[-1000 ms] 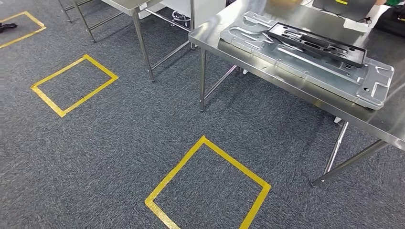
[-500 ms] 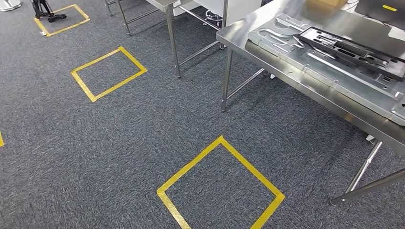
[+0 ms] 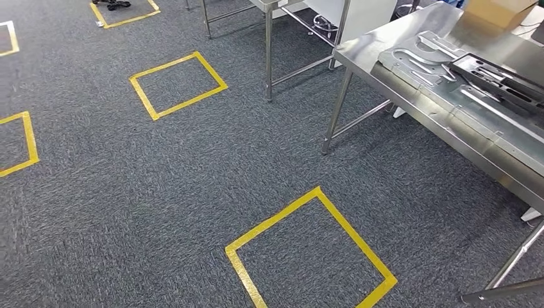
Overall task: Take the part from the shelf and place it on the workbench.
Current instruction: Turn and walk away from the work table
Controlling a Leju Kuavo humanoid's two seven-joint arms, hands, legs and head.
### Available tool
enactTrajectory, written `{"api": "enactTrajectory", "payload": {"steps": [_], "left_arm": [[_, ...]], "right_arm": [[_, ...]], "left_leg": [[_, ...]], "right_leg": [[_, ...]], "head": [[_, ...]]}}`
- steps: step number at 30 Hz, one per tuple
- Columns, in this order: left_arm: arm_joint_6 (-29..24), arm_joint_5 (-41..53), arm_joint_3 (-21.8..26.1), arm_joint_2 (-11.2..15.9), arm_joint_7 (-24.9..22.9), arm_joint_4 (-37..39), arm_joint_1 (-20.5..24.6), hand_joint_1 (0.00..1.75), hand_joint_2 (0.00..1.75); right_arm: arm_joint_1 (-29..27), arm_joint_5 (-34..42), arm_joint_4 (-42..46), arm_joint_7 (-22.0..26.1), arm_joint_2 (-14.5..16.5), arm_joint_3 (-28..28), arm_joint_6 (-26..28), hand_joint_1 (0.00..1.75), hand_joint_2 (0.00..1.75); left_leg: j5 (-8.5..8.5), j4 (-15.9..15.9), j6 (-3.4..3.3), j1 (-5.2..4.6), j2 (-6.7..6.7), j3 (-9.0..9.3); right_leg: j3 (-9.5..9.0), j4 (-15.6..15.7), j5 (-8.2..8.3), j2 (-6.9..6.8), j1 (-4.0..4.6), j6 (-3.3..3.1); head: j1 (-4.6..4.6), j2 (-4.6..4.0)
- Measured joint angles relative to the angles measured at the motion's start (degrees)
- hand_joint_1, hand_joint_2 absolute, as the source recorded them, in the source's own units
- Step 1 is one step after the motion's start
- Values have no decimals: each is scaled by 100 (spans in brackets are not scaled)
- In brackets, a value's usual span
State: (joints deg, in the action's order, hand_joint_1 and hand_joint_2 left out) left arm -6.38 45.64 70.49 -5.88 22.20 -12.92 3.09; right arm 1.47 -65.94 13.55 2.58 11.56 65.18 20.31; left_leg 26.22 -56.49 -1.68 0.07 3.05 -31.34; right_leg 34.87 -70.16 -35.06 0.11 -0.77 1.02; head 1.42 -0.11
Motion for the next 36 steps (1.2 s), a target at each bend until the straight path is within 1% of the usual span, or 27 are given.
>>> {"api": "enactTrajectory", "payload": {"steps": [1, 3, 4, 5, 6, 7, 8, 9, 11, 12, 13, 14, 15, 16, 18, 20, 22, 24, 26, 27, 28, 29, 30, 31, 33, 35, 36], "left_arm": [[0, 4, -1, -1, 1, 0, -2, 0, 0], [0, 10, -5, -2, 3, 0, 6, 0, 0], [0, 11, -9, -2, 4, 0, 8, 0, 0], [0, 11, -12, -1, 5, 0, 6, 0, 0], [0, 11, -14, 1, 7, 0, -2, 0, 0], [0, 11, -15, 4, 8, 0, -14, 0, 0], [1, 12, -17, 7, 9, 0, -21, 0, 0], [2, 13, -20, 9, 9, 0, -20, 0, 0], [7, 16, -26, 10, 9, 0, -3, 0, 0], [10, 23, -27, 9, 9, 0, -1, 0, 0], [13, 32, -28, 8, 9, 0, -5, 0, 0], [14, 43, -30, 7, 9, 0, -14, 0, 0], [15, 54, -30, 9, 9, 0, -23, 0, 0], [15, 61, -30, 14, 8, 0, -26, 0, 0], [17, 72, -31, 27, 8, 0, -10, 0, 0], [20, 76, -32, 34, 10, 0, -5, 0, 0], [22, 80, -33, 39, 11, 0, -33, 0, 0], [22, 84, -33, 43, 13, 0, -50, 0, 0], [24, 89, -33, 46, 16, 0, -36, 0, 0], [26, 94, -33, 49, 17, 0, -27, 0, 0], [29, 101, -33, 50, 17, 0, -21, 0, 0], [32, 106, -33, 50, 17, 0, -20, 0, 0], [37, 111, -33, 50, 15, 0, -21, 0, 0], [41, 116, -33, 49, 13, 0, -23, 0, 0], [56, 125, -32, 38, 7, 0, -16, 0, 0], [69, 133, -32, 29, 3, 0, -1, 0, 0], [71, 135, -32, 30, 1, 0, 0, 0, 0]], "right_arm": [[-5, -2, 0, 0, 0, 0, -5, 0, 0], [-15, -3, -1, 0, 1, -1, -18, 0, 0], [-16, -4, -2, 0, 3, -2, -22, 0, 0], [-11, -4, -2, -1, 4, -3, -26, 0, 0], [-3, -5, -3, -2, 7, -3, -29, 0, 0], [3, -5, -3, -4, 10, -3, -32, 0, 0], [4, -5, -4, -7, 13, -3, -34, 0, 0], [-3, -5, -4, -8, 16, -2, -36, 0, 0], [-27, -5, -4, -12, 19, -2, -37, 0, 0], [-35, -4, -4, -14, 19, -2, -38, 0, 0], [-38, -4, -4, -15, 20, -2, -38, 0, 0], [-36, -4, -4, -15, 21, -2, -37, 0, 0], [-31, -5, -4, -15, 21, -2, -37, 0, 0], [-24, -9, -4, -15, 23, -2, -37, 0, 0], [-18, -15, -4, -15, 30, -2, -37, 0, 0], [-6, -19, -4, -15, 38, -2, -36, 0, 0], [24, -21, -4, -16, 49, -2, -35, 0, 0], [33, -26, -4, -17, 58, -2, -35, 0, 0], [13, -33, -5, -17, 59, 1, -34, 0, 0], [4, -37, -5, -17, 59, 3, -33, 0, 0], [-4, -39, -6, -17, 59, 4, -31, 0, 0], [-8, -42, -7, -17, 59, 6, -29, 0, 0], [-12, -46, -7, -17, 59, 7, -28, 0, 0], [-16, -54, -7, -17, 59, 8, -27, 0, 0], [-32, -68, -7, -17, 54, 12, -23, 0, 0], [-41, -79, -7, -20, 49, 16, -18, 0, 0], [-36, -83, -7, -22, 48, 17, -15, 0, 0]], "left_leg": [[2, -20, 8, 3, 76, -4], [3, -66, 53, -3, 213, -39], [-5, -79, 86, 0, 272, -66], [-19, -82, 125, 3, 330, -90], [-37, -75, 164, 12, 394, -114], [-31, -94, 195, 16, 369, -134], [29, -178, 224, 14, 261, -180], [156, -370, 251, 11, 112, -274], [551, -1083, 301, 24, -174, -604], [715, -1467, 325, 39, -215, -779], [787, -1716, 343, 53, -235, -886], [747, -1748, 354, 63, -252, -882], [604, -1532, 357, 68, -283, -751], [410, -1137, 348, 67, -360, -526], [157, -363, 296, 32, -599, -104], [113, -87, 234, -11, -683, 18], [81, -55, 174, -11, -556, 8], [32, 12, 99, 10, -438, 32], [-5, 44, 46, 20, -319, 29], [-13, 42, 33, 18, -246, 13], [-17, 39, 29, 15, -171, 6], [-18, 35, 27, 12, -88, 5], [-17, 27, 30, 12, -1, 12], [-12, 15, 38, 14, 88, 20], [5, -28, 71, 20, 248, -7], [1, -62, 141, 46, 394, -80], [-12, -65, 186, 59, 474, -110]], "right_leg": [[-189, 403, 227, 103, -5, -17], [-493, 1082, 501, 379, -16, -49], [-549, 1225, 531, 467, -13, -64], [-553, 1249, 522, 466, -3, -80], [-554, 1262, 540, 385, -3, -109], [-566, 1285, 558, 308, -6, -145], [-578, 1313, 576, 227, -13, -188], [-586, 1341, 592, 135, -19, -227], [-582, 1353, 594, -47, 4, -269], [-575, 1350, 590, -141, 16, -275], [-571, 1348, 585, -231, 23, -278], [-572, 1345, 578, -315, 27, -275], [-578, 1341, 568, -388, 28, -266], [-592, 1335, 554, -456, 28, -251], [-617, 1317, 517, -576, 50, -198], [-638, 1310, 494, -679, 69, -141], [-666, 1317, 477, -747, 60, -82], [-602, 1114, 302, -528, 32, -25], [-292, 449, -82, -173, 7, -2], [-80, 34, -261, -77, 5, 0], [81, -266, -338, -44, 4, 2], [161, -383, -299, -29, 3, 0], [129, -258, -134, -14, 2, -7], [0, 79, 120, 43, 1, -22], [-295, 856, 534, 387, -14, -71], [-400, 1192, 635, 625, -9, -108], [-405, 1222, 630, 592, 2, -123]], "head": [[-1, 0], [1, 0], [3, 0], [3, 0], [3, 0], [-2, 0], [2, 0], [5, 0], [16, 0], [15, 0], [15, 0], [16, 0], [16, 0], [16, 0], [12, 0], [4, 0], [0, 0], [-5, 0], [-10, 0], [-10, 0], [-10, 0], [-11, 0], [-11, 0], [-12, 0], [-9, 0], [-10, 0], [-11, 0]]}}
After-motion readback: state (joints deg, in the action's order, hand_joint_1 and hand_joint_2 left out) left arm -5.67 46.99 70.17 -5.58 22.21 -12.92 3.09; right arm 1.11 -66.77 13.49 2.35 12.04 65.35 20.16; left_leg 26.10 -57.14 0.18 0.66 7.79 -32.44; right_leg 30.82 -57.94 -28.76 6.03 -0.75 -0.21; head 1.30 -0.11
